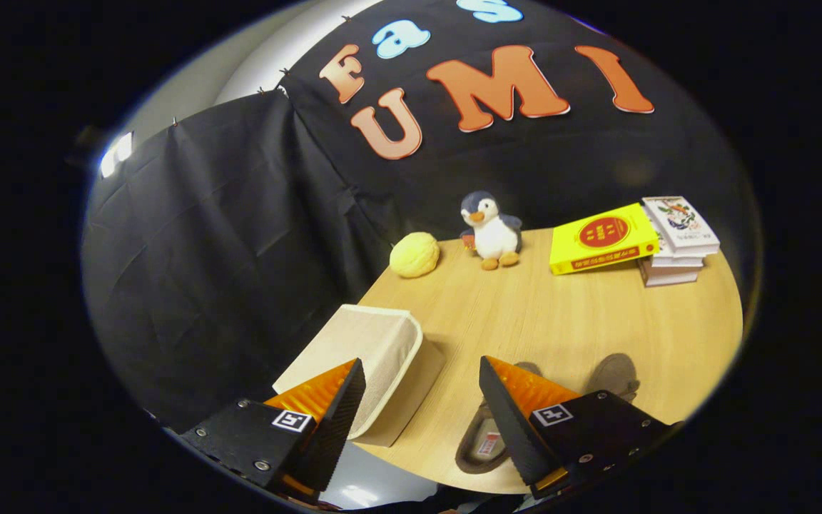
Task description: Open the storage box then place both shoes into the box .Put the left shoe in first, then the right shoe, with the right side of both shoes facing outward in a uniform manner.
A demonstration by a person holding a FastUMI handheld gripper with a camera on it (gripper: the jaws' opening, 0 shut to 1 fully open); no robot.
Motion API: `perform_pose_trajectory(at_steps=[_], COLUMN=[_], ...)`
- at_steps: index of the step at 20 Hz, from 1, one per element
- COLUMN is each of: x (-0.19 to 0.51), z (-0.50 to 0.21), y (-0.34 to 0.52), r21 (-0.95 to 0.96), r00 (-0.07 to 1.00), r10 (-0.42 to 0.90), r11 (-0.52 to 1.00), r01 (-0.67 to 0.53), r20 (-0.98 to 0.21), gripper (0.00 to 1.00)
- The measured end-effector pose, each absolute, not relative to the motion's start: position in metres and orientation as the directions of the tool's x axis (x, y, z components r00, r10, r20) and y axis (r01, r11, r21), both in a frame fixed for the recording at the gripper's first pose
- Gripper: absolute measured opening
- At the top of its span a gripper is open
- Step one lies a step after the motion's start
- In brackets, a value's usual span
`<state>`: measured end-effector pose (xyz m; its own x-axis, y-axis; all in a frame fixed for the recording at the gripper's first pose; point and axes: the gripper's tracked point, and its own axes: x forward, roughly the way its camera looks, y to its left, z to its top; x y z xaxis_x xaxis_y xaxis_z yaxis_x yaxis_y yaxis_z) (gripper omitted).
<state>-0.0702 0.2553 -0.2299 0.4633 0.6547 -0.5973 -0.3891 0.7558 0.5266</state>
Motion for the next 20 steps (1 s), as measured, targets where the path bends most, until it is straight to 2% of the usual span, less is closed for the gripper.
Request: perform_pose_trajectory(at_steps=[5, 12, 20], x=[-0.098, -0.125, -0.121], z=[-0.267, -0.293, -0.332], y=[0.296, 0.347, 0.386], r21=[0.66, 0.782, 0.815], r00=[0.281, 0.112, 0.064], r10=[0.736, 0.809, 0.825], r11=[0.677, 0.587, 0.565], r01=[-0.325, -0.212, -0.129], r20=[-0.616, -0.577, -0.562], gripper=[0.97, 0.96, 0.96])
